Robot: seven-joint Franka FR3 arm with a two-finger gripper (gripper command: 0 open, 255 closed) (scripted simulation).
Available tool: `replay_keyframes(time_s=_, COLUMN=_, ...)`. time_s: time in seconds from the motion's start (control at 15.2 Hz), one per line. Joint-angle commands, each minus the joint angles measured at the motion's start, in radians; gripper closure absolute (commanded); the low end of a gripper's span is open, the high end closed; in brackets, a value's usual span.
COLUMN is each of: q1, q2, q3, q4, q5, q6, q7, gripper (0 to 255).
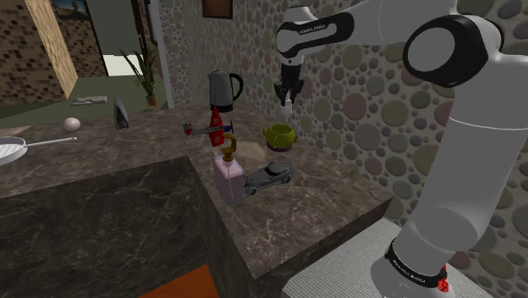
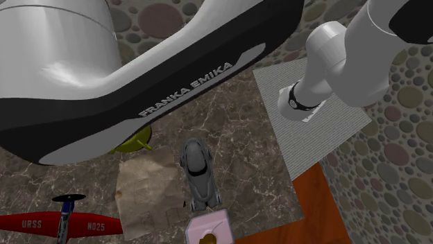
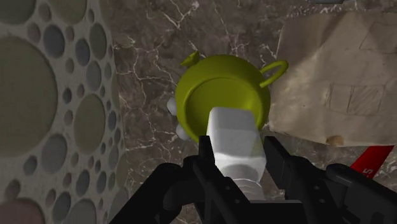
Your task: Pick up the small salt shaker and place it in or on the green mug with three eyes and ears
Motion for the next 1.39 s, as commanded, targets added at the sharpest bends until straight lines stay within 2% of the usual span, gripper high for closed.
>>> replay_keyframes(time_s=0.0, q1=0.002, q2=0.028, q3=0.002, q4=0.014, q5=0.004, q6=0.013, q7=0.005, gripper=255)
replay_keyframes(time_s=0.92, q1=0.0, q2=0.059, q3=0.003, q4=-0.132, q5=0.003, q6=0.189, q7=0.019, gripper=255)
replay_keyframes(time_s=1.32, q1=0.0, q2=0.059, q3=0.003, q4=-0.132, q5=0.003, q6=0.189, q7=0.019, gripper=255)
